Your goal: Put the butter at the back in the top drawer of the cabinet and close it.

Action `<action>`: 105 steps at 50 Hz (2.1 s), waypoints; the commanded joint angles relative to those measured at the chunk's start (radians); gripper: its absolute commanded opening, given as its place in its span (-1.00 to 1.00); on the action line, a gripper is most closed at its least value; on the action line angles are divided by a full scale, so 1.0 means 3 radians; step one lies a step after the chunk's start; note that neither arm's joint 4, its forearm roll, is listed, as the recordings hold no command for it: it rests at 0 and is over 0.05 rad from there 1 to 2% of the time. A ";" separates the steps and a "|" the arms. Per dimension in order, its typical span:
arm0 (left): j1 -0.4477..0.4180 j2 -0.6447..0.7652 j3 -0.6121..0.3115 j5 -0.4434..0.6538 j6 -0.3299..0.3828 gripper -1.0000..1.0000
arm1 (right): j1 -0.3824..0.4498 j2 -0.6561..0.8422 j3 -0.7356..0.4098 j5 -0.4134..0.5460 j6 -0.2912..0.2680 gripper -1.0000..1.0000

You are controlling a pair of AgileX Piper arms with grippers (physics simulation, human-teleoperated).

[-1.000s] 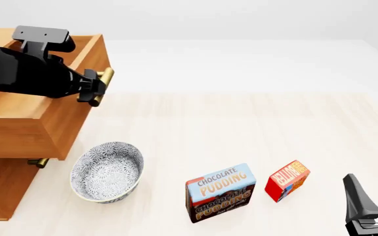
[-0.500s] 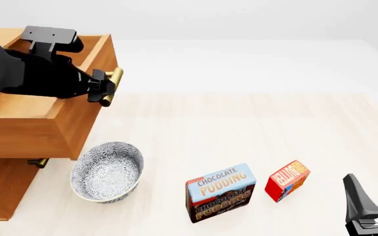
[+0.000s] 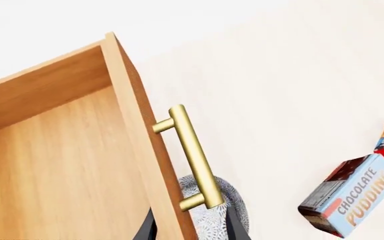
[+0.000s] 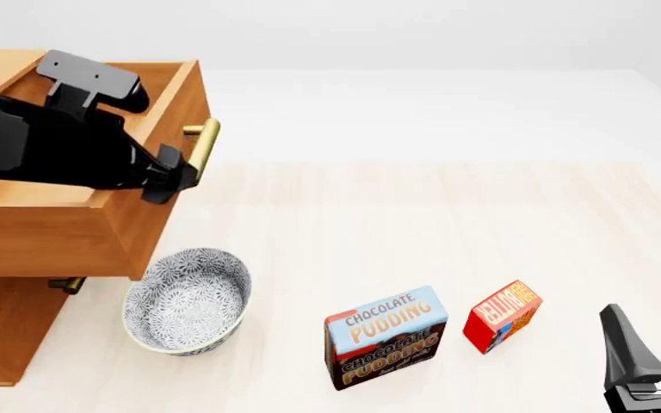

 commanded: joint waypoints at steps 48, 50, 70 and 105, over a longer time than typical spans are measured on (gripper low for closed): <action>-0.0086 -0.0777 -0.0336 0.0697 0.0570 1.00 | 0.0000 0.0000 0.0000 0.0000 0.0000 1.00; -0.0113 -0.0795 -0.0381 0.0726 0.0580 1.00 | 0.0000 0.0000 0.0000 0.0000 0.0000 1.00; -0.0536 -0.0485 -0.0633 0.0567 0.0620 1.00 | 0.0000 0.0000 0.0000 0.0000 0.0000 1.00; -0.1141 0.0454 -0.0908 0.0161 0.0545 1.00 | 0.0000 0.0000 0.0000 0.0000 0.0000 1.00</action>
